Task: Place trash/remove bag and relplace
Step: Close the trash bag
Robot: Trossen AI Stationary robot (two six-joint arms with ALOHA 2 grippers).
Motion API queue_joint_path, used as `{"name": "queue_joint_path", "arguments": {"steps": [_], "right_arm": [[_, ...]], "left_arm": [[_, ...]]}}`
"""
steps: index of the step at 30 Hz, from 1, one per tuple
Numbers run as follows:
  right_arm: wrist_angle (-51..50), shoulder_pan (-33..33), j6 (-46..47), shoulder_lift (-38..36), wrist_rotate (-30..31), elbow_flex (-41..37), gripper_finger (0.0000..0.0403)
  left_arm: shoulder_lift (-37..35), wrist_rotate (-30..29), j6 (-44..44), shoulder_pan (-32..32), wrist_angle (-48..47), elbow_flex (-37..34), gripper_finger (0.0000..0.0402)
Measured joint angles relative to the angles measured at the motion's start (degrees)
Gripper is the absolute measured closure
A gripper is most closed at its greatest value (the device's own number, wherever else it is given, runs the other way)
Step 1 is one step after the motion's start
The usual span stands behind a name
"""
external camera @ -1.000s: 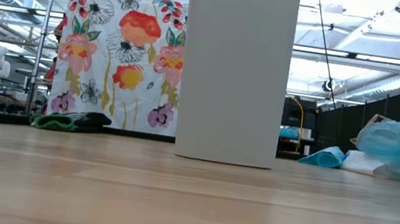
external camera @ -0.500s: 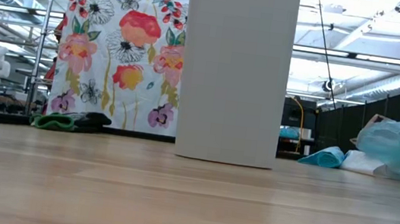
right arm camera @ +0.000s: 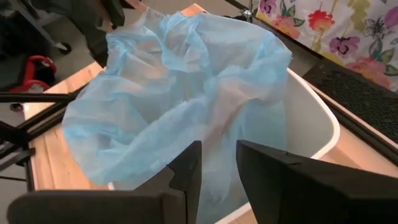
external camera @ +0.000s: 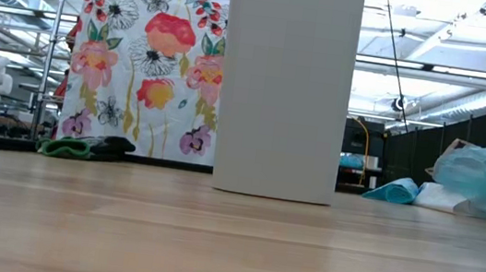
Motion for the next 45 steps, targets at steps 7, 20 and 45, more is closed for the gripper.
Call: {"name": "queue_joint_path", "arguments": {"steps": [7, 20, 45], "right_arm": [[2.7, 0.0, 0.0, 0.0, 0.0, 0.0, 0.0309], [-2.2, -2.0, 12.1, -0.3, 6.0, 0.0, 0.031], [7.7, 5.5, -2.4, 9.7, -5.8, 0.0, 0.031]], "left_arm": [[0.0, 0.0, 1.5, 0.0, 0.2, 0.0, 0.0301], [0.0, 0.0, 2.5, 0.0, 0.3, 0.0, 0.0301], [3.9, 1.8, 2.4, -0.2, 9.2, 0.0, 0.0301]]}}
